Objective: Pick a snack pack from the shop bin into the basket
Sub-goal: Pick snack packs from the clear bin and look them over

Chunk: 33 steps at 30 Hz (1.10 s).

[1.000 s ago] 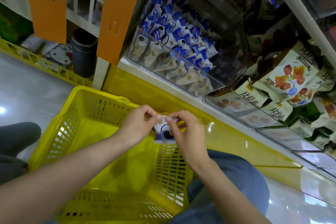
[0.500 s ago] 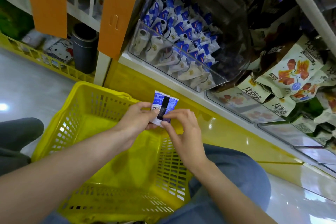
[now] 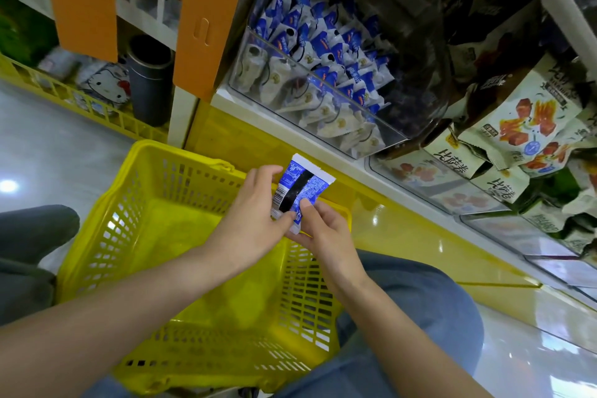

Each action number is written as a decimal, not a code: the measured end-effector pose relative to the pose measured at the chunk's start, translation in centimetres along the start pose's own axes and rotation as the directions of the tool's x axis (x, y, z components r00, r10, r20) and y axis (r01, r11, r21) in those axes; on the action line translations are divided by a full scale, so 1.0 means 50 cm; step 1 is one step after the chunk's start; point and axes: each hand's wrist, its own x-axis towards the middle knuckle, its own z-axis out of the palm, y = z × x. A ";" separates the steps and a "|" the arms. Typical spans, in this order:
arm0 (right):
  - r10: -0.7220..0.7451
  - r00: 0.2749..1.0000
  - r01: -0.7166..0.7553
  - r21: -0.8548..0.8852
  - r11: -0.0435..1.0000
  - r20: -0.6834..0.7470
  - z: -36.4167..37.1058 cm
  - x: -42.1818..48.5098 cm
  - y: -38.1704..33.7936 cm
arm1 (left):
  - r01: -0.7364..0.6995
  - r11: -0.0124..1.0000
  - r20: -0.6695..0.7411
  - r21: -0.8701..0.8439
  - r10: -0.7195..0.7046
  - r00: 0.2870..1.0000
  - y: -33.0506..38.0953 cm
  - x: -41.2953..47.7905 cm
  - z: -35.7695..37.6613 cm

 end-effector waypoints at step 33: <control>-0.098 0.979 0.155 -0.344 0.926 0.177 -0.007 -0.004 0.005 | -0.100 0.976 0.186 0.193 0.064 0.980 0.001 0.018 -0.042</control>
